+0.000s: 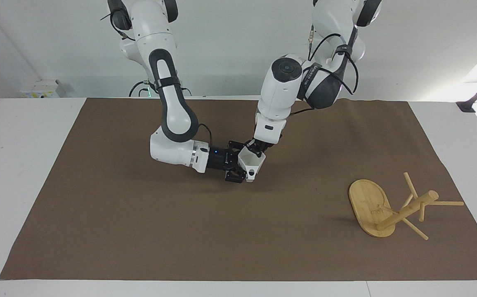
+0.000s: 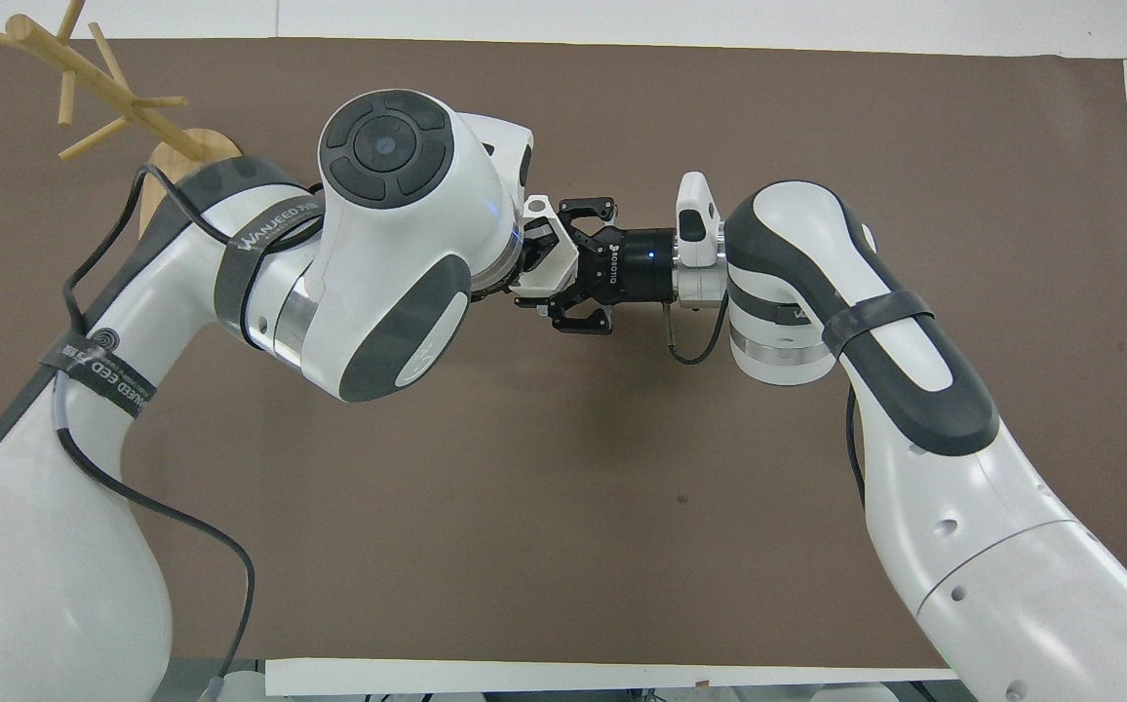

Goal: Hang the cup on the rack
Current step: 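Open the right gripper and withdraw it while the left gripper holds the mug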

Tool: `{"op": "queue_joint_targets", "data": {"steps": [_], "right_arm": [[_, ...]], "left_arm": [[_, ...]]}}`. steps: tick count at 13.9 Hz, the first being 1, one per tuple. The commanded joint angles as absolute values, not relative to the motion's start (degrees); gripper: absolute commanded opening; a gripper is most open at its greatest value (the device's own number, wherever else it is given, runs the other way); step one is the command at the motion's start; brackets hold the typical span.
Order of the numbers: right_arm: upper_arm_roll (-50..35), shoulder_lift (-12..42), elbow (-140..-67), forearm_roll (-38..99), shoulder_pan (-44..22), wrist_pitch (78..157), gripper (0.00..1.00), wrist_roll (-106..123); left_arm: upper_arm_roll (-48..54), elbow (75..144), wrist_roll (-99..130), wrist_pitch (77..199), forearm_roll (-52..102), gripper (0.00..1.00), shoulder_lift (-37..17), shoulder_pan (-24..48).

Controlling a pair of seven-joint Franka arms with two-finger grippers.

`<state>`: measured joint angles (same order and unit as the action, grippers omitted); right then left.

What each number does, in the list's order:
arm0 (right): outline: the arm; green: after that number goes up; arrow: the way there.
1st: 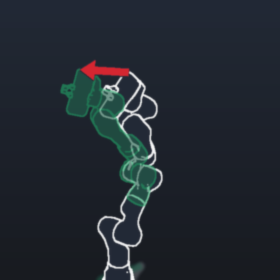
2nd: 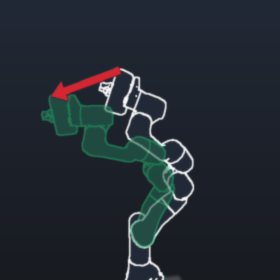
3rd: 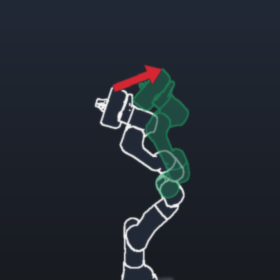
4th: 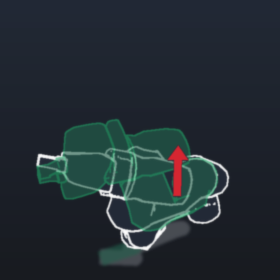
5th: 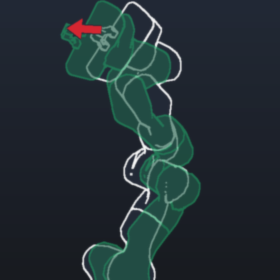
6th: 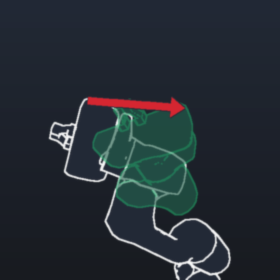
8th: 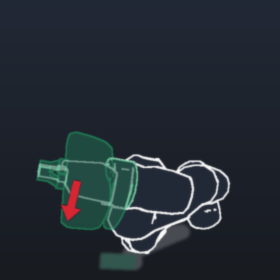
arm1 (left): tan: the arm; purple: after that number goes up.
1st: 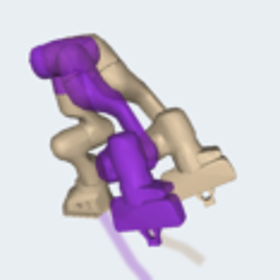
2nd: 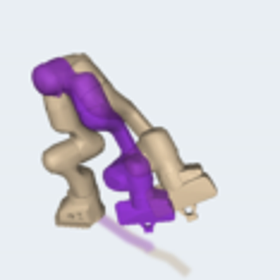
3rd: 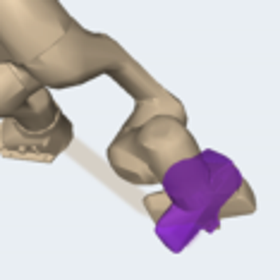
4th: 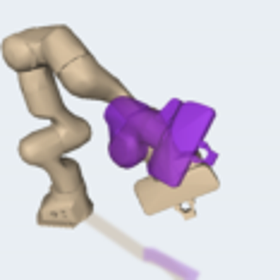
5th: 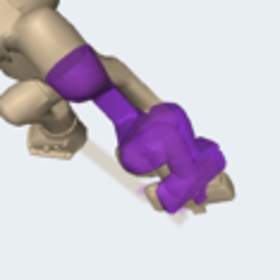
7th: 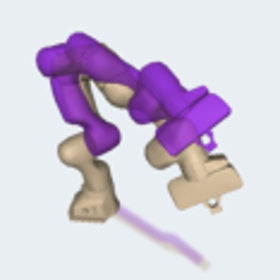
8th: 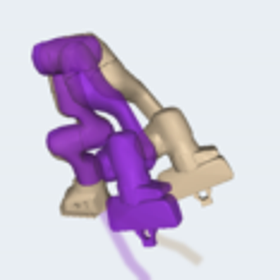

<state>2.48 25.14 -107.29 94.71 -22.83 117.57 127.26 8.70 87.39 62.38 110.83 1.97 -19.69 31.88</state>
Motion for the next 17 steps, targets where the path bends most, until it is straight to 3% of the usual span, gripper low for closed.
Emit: {"op": "queue_joint_targets", "data": {"steps": [1,2,6,10,14,17], "right_arm": [[2.11,23.99,-108.46,96.06,-22.76,117.42,0.62,127.09],[2.20,23.99,-108.46,96.06,-22.68,116.90,1.00,127.09],[2.37,23.03,-110.38,95.01,-17.95,109.19,1.00,128.14],[2.46,22.59,-110.22,84.32,-7.33,98.99,1.00,128.76],[2.72,21.10,-103.39,64.67,2.97,94.84,1.00,125.01],[2.90,14.97,-99.59,47.08,6.58,94.57,1.00,111.59]], "left_arm": [[7.74,87.89,62.40,111.71,0.88,0.00,-19.16,32.61],[7.73,87.89,62.84,111.88,0.62,0.00,-19.16,32.61],[7.73,87.80,63.63,112.24,0.53,0.00,-19.16,32.70],[7.65,88.85,70.04,115.12,-5.88,0.00,-18.55,32.00],[7.29,100.25,70.14,131.10,-6.06,0.00,-11.79,26.12],[7.38,112.97,70.22,147.57,-6.15,0.00,-5.82,22.69]]}}
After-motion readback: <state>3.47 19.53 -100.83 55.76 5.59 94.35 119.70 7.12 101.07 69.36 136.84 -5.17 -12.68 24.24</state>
